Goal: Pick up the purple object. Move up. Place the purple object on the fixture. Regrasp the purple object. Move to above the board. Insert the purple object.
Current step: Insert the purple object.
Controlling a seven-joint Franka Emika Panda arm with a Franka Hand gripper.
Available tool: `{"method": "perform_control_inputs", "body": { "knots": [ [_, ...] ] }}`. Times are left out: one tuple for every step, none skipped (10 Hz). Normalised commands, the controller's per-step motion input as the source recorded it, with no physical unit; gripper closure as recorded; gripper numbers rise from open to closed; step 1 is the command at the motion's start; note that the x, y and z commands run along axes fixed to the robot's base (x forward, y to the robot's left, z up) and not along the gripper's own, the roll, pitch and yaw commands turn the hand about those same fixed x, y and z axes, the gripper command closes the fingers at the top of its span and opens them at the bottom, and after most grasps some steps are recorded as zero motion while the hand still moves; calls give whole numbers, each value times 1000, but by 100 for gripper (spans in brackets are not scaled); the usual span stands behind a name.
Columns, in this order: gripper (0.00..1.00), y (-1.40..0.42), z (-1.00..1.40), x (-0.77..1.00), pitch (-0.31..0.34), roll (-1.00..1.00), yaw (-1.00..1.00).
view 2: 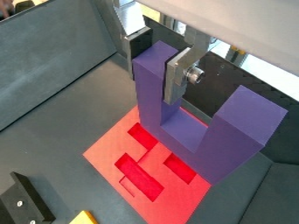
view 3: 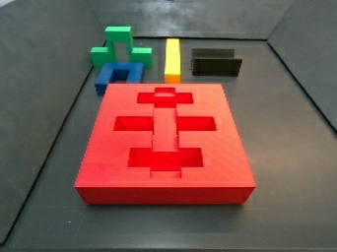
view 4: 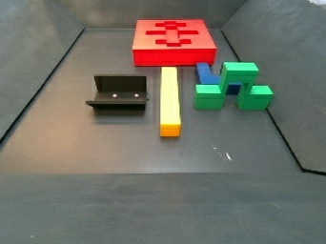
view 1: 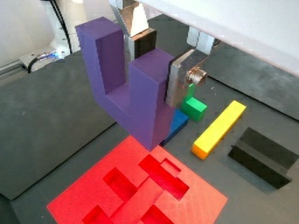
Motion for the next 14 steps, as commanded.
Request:
{"method": "perform_control_inputs", "body": {
  "knots": [
    [100, 0, 0, -49, 0, 0, 0],
    [100, 0, -20, 0, 0, 0, 0],
    [100, 6, -6, 20, 0, 0, 0],
    [100, 57, 0, 0, 0, -26, 0],
    [100, 246, -23, 271, 69, -51, 0],
    [100, 429, -317, 566, 76, -20, 31],
    [100, 520, -560, 711, 90, 0, 43],
    [100, 494, -680, 660, 63, -69, 71],
    [100, 354, -680, 386, -49, -227, 0],
    [100, 177, -600, 414, -76, -101, 0],
    [100, 100, -674, 214, -180, -110, 0],
    [100, 0, -549, 0, -196, 0, 0],
    [100, -63, -466, -29, -139, 83, 0],
    [100, 0, -557, 51, -161, 100, 0]
  ]
}}
